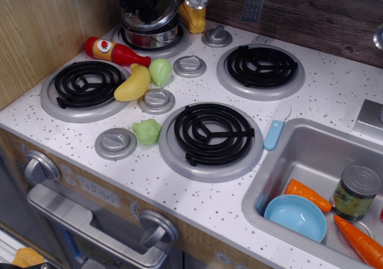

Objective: Put lid on pot or pan

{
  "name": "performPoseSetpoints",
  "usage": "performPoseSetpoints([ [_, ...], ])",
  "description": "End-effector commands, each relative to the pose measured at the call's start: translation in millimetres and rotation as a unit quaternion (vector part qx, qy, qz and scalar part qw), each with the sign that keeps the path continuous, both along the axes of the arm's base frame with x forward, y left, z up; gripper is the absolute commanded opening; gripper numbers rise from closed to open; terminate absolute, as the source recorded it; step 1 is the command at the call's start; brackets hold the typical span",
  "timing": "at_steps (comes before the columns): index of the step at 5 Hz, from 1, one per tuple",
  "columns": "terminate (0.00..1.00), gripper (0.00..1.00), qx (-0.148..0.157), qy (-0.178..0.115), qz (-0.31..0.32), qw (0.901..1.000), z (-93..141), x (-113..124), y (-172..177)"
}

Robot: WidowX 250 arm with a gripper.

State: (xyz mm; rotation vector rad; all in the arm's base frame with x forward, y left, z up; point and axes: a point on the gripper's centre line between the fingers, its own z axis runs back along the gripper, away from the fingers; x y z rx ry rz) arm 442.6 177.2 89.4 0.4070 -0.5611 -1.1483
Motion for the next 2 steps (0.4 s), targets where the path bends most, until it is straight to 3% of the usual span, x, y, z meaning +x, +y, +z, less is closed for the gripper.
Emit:
performPoseSetpoints([
  [1,0.0,1.0,0.026,-0.031,-0.009,0.9991,28.2,8.3,9.0],
  [2,1.0,1.0,0.026,-0.031,-0.009,0.9991,28.2,8.3,9.0],
])
